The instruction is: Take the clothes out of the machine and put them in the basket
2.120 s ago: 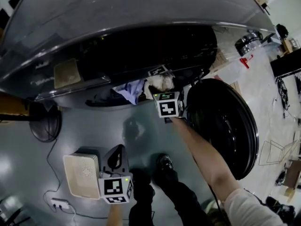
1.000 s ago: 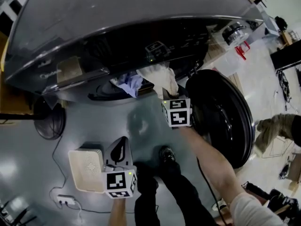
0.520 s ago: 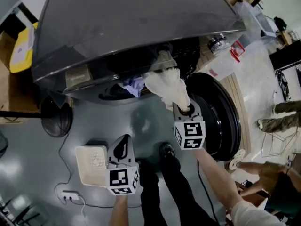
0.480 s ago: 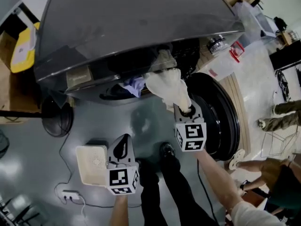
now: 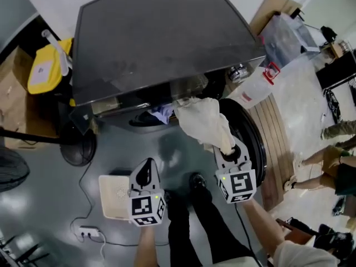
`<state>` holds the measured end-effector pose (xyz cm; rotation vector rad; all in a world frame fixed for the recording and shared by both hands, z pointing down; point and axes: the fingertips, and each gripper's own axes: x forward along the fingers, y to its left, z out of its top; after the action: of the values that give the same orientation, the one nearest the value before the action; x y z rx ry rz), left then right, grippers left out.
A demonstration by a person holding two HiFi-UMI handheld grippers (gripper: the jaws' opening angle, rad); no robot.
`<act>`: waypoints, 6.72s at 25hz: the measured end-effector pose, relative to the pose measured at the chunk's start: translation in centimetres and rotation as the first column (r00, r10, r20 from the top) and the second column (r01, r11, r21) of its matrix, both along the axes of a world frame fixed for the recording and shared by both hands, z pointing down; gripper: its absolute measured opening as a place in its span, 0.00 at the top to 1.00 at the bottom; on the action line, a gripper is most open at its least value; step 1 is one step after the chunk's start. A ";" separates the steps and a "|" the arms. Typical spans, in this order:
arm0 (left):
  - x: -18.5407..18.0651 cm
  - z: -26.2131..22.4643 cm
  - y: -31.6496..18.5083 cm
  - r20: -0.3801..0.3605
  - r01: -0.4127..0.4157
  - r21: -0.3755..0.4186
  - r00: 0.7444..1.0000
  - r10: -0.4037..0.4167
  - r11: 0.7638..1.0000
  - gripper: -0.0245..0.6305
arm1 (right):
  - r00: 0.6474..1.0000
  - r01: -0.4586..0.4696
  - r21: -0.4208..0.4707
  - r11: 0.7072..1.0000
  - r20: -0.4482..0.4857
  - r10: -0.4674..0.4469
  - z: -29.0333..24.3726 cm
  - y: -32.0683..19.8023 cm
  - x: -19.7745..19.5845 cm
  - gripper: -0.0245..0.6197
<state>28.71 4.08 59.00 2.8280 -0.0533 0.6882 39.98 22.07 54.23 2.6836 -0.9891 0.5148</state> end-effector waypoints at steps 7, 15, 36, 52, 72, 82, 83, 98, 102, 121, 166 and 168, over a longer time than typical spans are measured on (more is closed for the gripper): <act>-0.1 -7.2 -0.2 -0.051 0.052 0.003 0.997 -0.052 0.999 0.94 | 0.999 0.037 0.031 0.999 -0.029 -0.036 -8.9 0.8 -1.8 0.78; -2.0 -18.0 -0.7 -0.115 0.098 0.036 0.989 -0.094 0.995 0.94 | 0.996 0.072 0.083 0.994 -0.052 -0.067 -19.0 1.7 -3.4 0.78; -14.5 -37.8 -5.6 -0.293 0.403 0.122 0.888 -0.355 0.907 0.94 | 0.875 0.480 0.157 0.863 -0.165 -0.456 -37.3 -6.3 -13.5 0.78; -45.3 -34.1 -11.5 -0.198 0.864 0.119 0.504 -0.841 0.490 0.94 | 0.448 0.892 0.119 0.435 -0.120 -0.886 -34.2 -25.4 -33.8 0.78; -57.3 -19.5 -18.7 -0.017 0.939 0.037 0.342 -0.940 0.341 0.94 | 0.190 0.979 0.047 0.200 0.161 -0.968 -14.6 -37.9 -51.7 0.78; -58.5 -7.9 -23.5 0.036 0.950 0.014 0.311 -0.950 0.311 0.94 | 0.171 0.982 0.035 0.185 0.247 -0.954 -1.1 -41.4 -53.8 0.78; -58.6 -6.7 -23.5 0.042 0.951 0.013 0.308 -0.950 0.309 0.94 | 0.171 0.982 0.033 0.185 0.255 -0.952 0.4 -41.5 -54.0 0.78; -57.0 12.2 -22.5 0.113 0.953 -0.001 0.302 -0.947 0.303 0.94 | 0.173 0.984 -0.033 0.172 0.349 -0.921 25.5 -42.0 -53.4 0.78; -56.8 16.4 -22.5 0.117 0.956 -0.010 0.291 -0.950 0.292 0.94 | 0.197 0.980 -0.064 0.186 0.360 -0.912 31.9 -42.8 -52.7 0.78; -57.4 25.8 -19.5 0.159 0.950 0.010 0.305 -0.939 0.311 0.94 | 0.380 0.923 -0.270 0.273 0.530 -0.758 58.0 -42.8 -47.8 0.70; -15.9 15.1 -14.8 0.022 0.488 -0.003 0.873 -0.488 0.873 0.94 | 0.858 0.501 -0.039 0.865 0.154 -0.490 28.5 -27.6 -8.6 0.92; -14.0 15.1 -14.0 0.020 0.460 -0.005 0.888 -0.459 0.888 0.94 | 0.891 0.440 -0.050 0.896 0.145 -0.430 28.7 -25.6 -5.2 0.92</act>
<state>14.70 -9.90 74.12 2.6418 -0.6978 0.5953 34.79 -3.54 82.95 2.2716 -1.5186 0.6200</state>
